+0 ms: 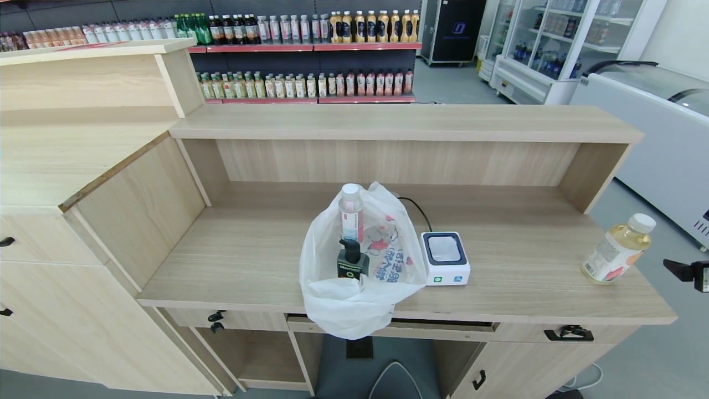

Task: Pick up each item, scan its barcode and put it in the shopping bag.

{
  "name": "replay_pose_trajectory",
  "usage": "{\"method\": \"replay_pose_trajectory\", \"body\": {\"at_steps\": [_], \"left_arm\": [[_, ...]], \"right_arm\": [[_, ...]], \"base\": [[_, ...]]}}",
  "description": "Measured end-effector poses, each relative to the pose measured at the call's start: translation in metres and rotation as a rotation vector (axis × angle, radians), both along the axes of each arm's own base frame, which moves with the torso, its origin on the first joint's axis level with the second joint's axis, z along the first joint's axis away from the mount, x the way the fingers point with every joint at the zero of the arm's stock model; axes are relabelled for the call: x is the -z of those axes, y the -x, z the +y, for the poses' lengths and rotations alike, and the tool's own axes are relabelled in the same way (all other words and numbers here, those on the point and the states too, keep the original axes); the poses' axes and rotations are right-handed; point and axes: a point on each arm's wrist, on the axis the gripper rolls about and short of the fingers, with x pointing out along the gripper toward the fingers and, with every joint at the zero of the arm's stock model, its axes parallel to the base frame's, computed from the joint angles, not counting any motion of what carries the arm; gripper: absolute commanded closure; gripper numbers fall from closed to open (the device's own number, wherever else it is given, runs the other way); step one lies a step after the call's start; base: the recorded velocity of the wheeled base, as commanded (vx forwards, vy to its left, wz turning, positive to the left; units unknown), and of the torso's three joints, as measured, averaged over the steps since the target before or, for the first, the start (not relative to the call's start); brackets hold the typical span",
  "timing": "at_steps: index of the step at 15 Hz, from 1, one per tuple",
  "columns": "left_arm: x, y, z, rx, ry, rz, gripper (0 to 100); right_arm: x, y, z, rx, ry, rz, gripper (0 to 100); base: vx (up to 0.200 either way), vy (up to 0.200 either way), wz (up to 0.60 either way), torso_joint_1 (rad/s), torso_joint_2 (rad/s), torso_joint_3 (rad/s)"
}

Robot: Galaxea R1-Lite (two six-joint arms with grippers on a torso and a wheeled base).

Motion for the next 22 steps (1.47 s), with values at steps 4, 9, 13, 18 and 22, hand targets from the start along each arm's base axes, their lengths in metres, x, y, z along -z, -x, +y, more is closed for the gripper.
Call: {"method": "replay_pose_trajectory", "body": {"at_steps": [4,9,13,18,22], "left_arm": [[0.0,0.0,0.0,0.0,0.0,0.0,100],[0.0,0.0,0.0,0.0,0.0,0.0,100],[0.0,0.0,0.0,0.0,0.0,0.0,100],[0.0,0.0,0.0,0.0,0.0,0.0,100],[0.0,0.0,0.0,-0.001,0.0,0.0,100]], "right_arm": [[0.013,-0.013,0.003,-0.053,-0.013,-0.009,0],[0.026,-0.031,0.012,-0.103,-0.048,-0.036,0],[0.034,-0.05,0.018,-0.139,-0.055,-0.048,0],[0.041,-0.069,0.027,-0.181,-0.066,-0.063,0],[0.045,-0.078,0.036,-0.213,-0.065,-0.065,0]], "base": [[0.0,0.0,0.0,0.0,0.0,0.0],[0.0,0.0,0.0,0.0,0.0,0.0],[0.0,0.0,0.0,0.0,0.0,0.0],[0.0,0.0,0.0,0.0,0.0,0.0],[0.0,0.0,0.0,0.0,0.0,0.0]]}}
